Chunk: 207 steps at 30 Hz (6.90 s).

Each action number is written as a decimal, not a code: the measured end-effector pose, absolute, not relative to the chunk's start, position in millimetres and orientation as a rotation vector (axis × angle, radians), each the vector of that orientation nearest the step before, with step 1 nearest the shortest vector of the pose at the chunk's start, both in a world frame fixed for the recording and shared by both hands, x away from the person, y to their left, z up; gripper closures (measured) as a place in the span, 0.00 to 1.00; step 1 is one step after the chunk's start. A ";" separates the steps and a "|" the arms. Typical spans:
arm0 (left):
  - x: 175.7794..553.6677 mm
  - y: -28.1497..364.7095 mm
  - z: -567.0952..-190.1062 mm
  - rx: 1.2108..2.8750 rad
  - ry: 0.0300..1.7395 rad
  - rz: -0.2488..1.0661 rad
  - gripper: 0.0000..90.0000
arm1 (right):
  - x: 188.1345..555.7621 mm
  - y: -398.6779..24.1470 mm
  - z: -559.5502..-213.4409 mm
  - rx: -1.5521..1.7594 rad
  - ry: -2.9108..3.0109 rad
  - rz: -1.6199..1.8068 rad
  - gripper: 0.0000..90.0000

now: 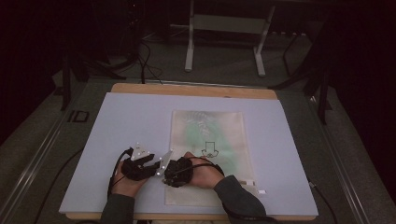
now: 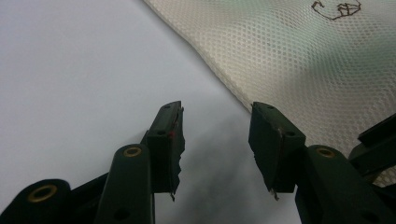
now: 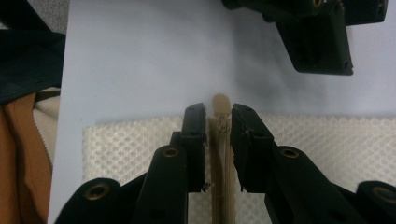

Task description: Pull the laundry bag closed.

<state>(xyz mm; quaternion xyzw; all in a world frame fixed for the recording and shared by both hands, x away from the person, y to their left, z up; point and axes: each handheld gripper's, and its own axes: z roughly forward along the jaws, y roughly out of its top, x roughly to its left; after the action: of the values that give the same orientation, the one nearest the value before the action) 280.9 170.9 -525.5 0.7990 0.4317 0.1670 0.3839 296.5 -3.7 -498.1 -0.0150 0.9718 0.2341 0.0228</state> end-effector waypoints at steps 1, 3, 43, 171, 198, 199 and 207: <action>281.0 171.3 -525.4 2.036 1.101 0.426 0.60 | 296.8 -1.2 -498.4 -0.046 3.013 0.724 0.84; 281.2 171.7 -525.5 2.034 1.102 0.426 0.60 | 296.6 1.8 -499.3 -0.046 3.013 0.717 0.84; 282.0 173.7 -526.0 2.033 1.123 0.428 0.60 | 295.3 22.5 -505.0 0.050 3.016 0.650 0.90; 271.8 133.6 -531.6 2.214 0.922 0.210 1.00 | 300.9 -19.3 -505.6 0.053 3.064 0.639 0.91; 272.9 135.4 -532.3 2.200 0.933 0.188 1.00 | 297.6 -42.8 -504.0 0.060 3.055 0.614 0.91; 272.9 135.4 -532.2 2.200 0.934 0.187 1.00 | 297.5 -43.5 -503.9 0.062 3.058 0.613 0.91; 273.1 135.7 -532.1 2.201 0.935 0.185 1.00 | 297.1 -47.8 -504.6 0.069 3.055 0.623 0.91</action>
<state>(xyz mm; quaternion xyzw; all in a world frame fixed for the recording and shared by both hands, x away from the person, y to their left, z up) 273.1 135.7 -532.1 0.8550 0.3634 0.0719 0.3630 297.1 -47.8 -504.6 0.0222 0.9795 0.1998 0.0117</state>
